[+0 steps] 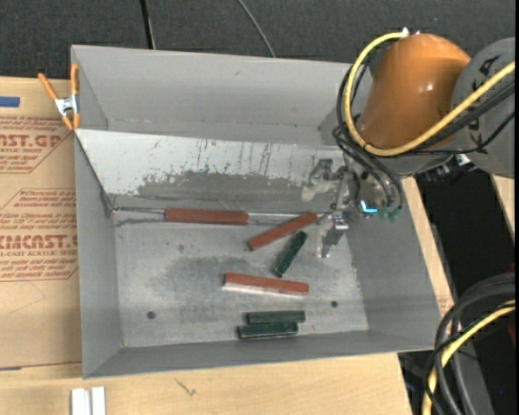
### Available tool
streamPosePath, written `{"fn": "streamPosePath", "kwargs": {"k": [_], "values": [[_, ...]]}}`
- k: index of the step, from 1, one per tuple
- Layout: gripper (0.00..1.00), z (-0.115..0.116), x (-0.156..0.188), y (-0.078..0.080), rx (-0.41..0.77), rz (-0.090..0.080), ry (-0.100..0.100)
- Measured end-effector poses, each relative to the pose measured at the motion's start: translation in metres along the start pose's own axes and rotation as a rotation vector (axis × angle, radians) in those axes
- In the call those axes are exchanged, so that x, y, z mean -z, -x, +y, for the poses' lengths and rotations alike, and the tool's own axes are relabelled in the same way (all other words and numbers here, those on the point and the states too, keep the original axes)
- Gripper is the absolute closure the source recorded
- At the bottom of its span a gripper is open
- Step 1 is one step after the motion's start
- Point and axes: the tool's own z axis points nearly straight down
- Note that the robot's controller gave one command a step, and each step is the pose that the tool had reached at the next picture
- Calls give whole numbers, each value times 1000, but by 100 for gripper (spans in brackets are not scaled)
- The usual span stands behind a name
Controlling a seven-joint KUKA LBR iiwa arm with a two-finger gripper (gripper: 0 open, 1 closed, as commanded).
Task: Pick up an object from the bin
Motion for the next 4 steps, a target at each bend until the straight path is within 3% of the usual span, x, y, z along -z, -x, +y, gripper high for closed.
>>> {"fn": "streamPosePath", "kwargs": {"k": [1, 2, 3, 4], "values": [[0, 0, 5, 2, 0, -8, 0], [0, 6, -52, 10, 96, -12, -1], [0, 13, -87, 9, 200, -4, 0], [0, 16, -89, 22, 303, -9, -1]]}}
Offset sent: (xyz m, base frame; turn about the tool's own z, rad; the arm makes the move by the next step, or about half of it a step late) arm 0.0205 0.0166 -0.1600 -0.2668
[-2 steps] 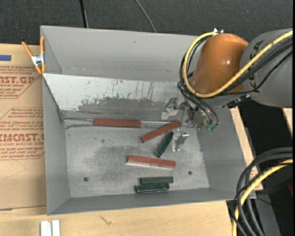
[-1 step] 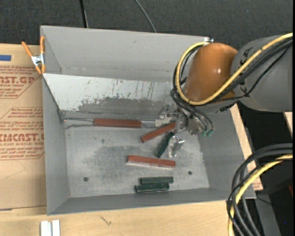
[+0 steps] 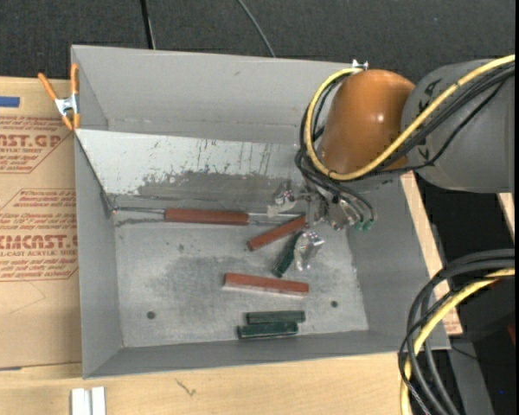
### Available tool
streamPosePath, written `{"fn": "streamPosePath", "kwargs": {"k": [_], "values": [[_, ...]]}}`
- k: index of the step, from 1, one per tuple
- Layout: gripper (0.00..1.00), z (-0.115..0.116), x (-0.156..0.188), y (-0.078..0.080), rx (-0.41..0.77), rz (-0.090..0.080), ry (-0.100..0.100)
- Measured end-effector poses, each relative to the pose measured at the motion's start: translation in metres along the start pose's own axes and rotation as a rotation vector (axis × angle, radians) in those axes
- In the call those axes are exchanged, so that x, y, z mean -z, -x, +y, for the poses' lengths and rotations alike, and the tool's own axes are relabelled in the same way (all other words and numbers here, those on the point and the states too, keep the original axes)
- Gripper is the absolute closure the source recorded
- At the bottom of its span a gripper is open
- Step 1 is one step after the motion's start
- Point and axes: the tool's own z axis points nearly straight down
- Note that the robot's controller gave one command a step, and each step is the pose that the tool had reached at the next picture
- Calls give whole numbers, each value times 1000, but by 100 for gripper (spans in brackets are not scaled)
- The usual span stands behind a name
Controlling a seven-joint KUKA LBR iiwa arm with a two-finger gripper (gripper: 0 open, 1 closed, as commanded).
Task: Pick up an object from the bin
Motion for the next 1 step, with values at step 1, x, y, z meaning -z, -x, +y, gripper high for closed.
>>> {"fn": "streamPosePath", "kwargs": {"k": [1], "values": [[0, 10, -69, 5, -12, -9, -1]]}}
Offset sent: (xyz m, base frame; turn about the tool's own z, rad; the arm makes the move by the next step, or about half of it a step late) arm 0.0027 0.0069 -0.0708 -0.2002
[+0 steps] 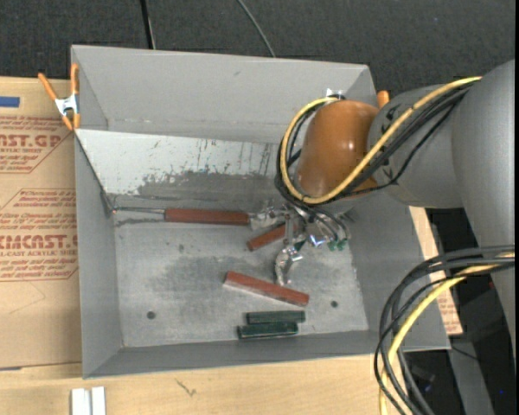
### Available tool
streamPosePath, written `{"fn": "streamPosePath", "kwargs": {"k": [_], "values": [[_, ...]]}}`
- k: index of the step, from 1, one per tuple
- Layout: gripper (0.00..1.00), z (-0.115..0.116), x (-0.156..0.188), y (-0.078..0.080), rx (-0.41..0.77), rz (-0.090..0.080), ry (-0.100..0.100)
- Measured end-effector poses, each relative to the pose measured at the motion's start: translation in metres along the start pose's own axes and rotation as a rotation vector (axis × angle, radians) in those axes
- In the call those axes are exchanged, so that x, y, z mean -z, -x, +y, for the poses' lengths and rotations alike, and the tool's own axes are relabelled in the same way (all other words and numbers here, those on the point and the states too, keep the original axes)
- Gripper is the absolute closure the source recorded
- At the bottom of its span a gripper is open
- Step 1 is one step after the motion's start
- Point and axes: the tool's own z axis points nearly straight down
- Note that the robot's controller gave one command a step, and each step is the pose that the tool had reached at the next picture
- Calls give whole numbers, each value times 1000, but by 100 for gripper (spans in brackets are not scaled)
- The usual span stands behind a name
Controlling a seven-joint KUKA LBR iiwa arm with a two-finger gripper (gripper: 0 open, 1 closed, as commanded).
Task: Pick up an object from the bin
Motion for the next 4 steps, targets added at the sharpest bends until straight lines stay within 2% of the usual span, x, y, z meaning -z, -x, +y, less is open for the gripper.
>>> {"fn": "streamPosePath", "kwargs": {"k": [1, 3, 4], "values": [[100, -1, 10, -2, 1, 5, 1], [100, 0, 14, -4, 1, 12, 2], [100, 0, 33, -5, 1, 20, 5]]}}
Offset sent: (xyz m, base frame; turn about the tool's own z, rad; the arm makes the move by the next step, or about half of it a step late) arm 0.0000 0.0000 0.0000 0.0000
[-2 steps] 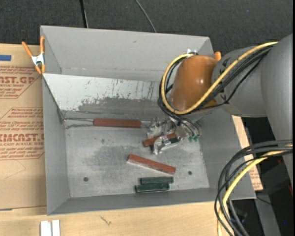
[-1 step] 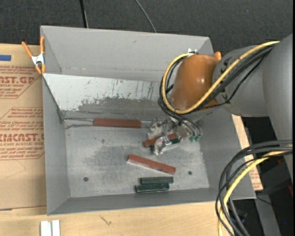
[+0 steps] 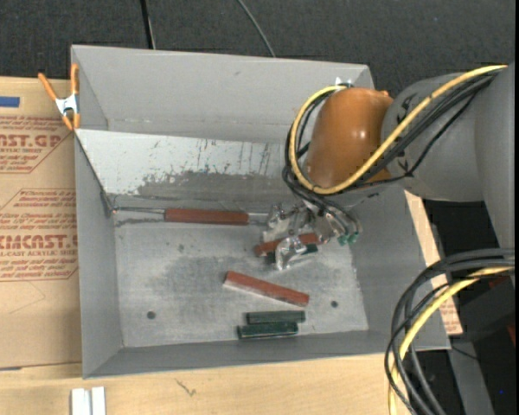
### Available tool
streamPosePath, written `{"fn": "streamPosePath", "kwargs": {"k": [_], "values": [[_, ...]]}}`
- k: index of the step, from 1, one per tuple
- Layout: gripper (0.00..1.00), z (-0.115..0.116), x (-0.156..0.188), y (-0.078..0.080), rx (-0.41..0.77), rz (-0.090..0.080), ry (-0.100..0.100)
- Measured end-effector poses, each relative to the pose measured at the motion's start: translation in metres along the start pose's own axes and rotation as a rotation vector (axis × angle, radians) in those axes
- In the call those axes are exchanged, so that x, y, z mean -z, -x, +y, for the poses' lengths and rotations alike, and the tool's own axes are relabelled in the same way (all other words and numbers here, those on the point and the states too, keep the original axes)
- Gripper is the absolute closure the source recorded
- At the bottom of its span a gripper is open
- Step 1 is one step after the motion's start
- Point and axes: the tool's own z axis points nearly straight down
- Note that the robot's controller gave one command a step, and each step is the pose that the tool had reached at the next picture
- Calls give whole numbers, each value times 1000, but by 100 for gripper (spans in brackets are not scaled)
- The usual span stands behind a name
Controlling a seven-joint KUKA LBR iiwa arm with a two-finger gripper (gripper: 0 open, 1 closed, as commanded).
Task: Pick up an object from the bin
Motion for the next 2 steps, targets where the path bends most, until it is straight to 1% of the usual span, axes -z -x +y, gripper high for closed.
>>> {"fn": "streamPosePath", "kwargs": {"k": [1, 2], "values": [[100, 0, 24, 1, 0, -5, -2], [100, -1, 41, 3, 0, -12, -4]]}}
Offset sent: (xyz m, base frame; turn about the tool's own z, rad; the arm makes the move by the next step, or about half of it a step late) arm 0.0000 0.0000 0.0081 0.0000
